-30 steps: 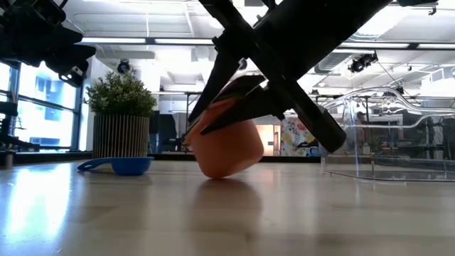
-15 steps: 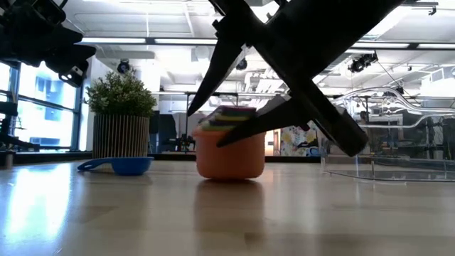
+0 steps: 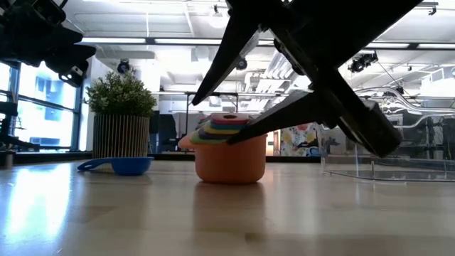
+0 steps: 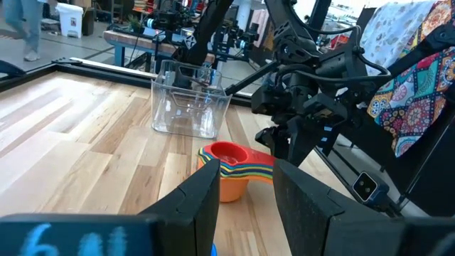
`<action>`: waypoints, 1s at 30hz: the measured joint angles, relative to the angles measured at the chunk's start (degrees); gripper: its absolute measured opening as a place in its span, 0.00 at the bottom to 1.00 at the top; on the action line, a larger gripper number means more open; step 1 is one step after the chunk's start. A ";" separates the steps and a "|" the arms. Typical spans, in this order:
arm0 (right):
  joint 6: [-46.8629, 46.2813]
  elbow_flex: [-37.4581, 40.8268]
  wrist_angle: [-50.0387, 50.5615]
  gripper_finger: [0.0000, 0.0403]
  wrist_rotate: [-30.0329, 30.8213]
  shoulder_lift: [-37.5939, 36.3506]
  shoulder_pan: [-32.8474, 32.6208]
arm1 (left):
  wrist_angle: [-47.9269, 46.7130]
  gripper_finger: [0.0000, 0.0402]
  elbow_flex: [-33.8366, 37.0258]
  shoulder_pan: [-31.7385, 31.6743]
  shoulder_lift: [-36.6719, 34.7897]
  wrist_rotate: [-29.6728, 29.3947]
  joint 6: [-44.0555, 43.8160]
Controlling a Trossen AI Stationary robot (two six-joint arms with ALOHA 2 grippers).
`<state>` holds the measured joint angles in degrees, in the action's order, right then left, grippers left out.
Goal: Nest measuring cups in basket
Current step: Put the stacked measuring cups into the transparent bin, then stack the dark blue measuring cup on top of the red measuring cup
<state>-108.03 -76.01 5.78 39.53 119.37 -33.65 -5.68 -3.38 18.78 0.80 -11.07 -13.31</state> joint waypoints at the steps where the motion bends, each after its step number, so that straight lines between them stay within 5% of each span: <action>1: 0.00 0.00 0.00 0.46 0.08 -0.01 -0.14 | 0.01 0.30 0.00 0.00 0.00 0.00 0.01; 22: -7.16 0.00 18.06 0.46 1.83 -6.71 -2.51 | -0.01 0.30 0.00 -0.02 -0.02 0.02 0.01; 30: -7.86 0.00 22.54 0.46 -8.03 -6.78 -0.15 | 0.00 0.30 0.00 -0.01 -0.01 0.00 0.01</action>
<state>-115.88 -76.01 28.33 31.50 112.60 -33.80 -5.68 -3.38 18.78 0.78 -11.07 -13.30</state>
